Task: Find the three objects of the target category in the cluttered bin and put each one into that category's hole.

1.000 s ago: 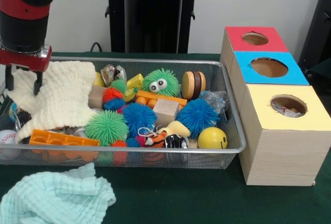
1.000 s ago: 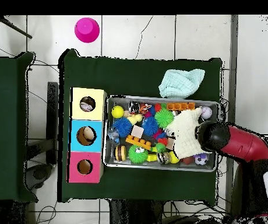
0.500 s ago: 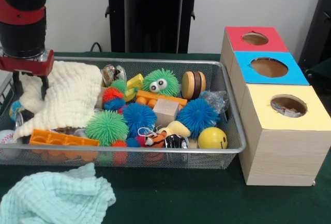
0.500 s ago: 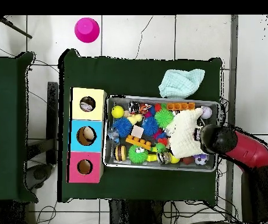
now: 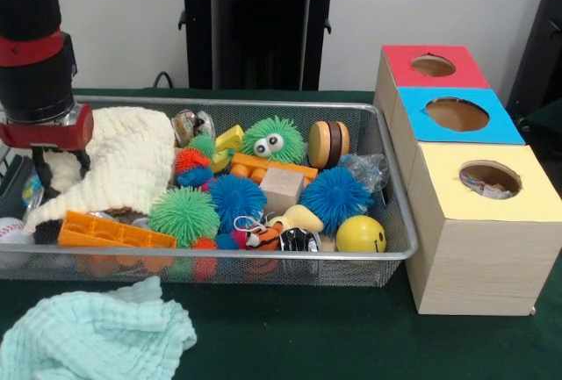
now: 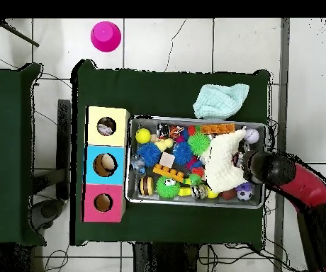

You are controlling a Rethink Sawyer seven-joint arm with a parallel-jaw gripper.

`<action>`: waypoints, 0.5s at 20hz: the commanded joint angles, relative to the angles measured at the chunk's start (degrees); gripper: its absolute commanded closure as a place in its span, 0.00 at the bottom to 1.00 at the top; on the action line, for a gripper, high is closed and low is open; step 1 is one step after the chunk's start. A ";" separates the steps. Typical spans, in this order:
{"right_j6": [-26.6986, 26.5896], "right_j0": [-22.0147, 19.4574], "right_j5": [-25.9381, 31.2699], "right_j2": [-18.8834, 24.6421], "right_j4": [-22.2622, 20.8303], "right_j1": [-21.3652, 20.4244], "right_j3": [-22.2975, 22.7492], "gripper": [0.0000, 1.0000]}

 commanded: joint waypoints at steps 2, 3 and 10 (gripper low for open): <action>-9.86 -9.57 -4.55 18.40 -0.67 15.84 6.91 0.00; -8.62 -9.89 -4.94 18.76 -0.53 16.18 7.22 0.00; -4.32 -14.07 0.12 24.07 2.91 18.79 10.06 0.00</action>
